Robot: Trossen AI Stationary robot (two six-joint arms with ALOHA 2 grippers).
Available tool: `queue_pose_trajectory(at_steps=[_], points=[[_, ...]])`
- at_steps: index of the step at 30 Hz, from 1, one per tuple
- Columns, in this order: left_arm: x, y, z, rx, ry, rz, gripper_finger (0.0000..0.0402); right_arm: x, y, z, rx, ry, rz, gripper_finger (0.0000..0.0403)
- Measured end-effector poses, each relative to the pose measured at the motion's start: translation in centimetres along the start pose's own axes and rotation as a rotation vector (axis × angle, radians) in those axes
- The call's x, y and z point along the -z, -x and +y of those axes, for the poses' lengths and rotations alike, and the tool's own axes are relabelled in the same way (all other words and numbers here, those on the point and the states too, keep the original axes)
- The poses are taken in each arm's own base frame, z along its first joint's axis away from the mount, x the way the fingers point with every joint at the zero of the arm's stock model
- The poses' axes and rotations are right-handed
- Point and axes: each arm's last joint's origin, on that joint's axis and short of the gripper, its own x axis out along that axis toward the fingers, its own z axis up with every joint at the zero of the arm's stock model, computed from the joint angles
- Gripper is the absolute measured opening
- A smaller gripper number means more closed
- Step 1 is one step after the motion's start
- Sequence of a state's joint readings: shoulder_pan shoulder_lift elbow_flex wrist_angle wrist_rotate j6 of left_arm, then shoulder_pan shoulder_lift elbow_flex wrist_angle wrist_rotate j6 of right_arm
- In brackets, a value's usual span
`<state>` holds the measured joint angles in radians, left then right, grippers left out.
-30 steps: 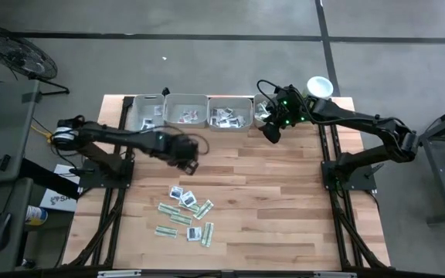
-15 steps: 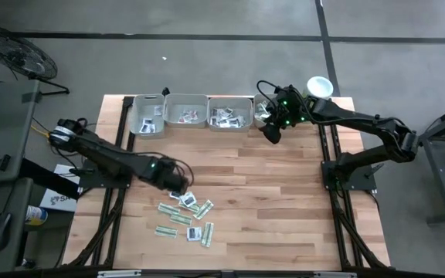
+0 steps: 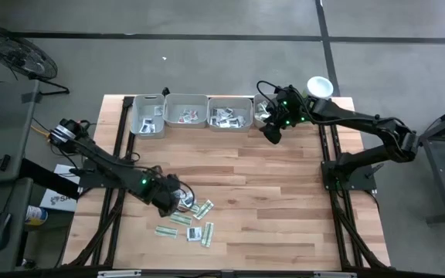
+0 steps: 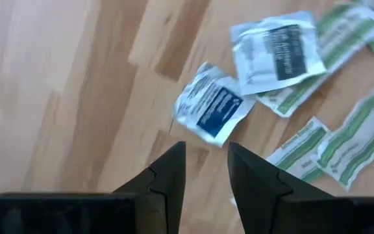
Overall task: Pick & Place First Aid Supplies
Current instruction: Put the blue alcohol pad into the left gray bin
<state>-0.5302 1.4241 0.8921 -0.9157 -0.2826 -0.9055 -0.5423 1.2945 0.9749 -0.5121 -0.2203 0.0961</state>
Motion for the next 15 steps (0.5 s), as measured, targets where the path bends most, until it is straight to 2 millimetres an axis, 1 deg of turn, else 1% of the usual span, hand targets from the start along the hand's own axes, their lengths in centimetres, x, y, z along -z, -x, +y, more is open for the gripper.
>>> queue_pose_trajectory(at_steps=[3,7,15], points=[[-0.1,-0.3,-0.4,-0.001,-0.149,-0.016,0.0113,0.0,0.0,0.0,0.000,0.001,0.000,0.0220],[-0.3,-1.0,-0.9,0.003,-0.272,-0.020,0.0113,0.0,0.0,0.0,0.000,0.004,0.000,0.0220],[-0.3,-2.8,-1.8,-0.018,-0.361,0.019,0.0113,0.0,0.0,0.0,0.000,0.008,0.000,0.0220]])
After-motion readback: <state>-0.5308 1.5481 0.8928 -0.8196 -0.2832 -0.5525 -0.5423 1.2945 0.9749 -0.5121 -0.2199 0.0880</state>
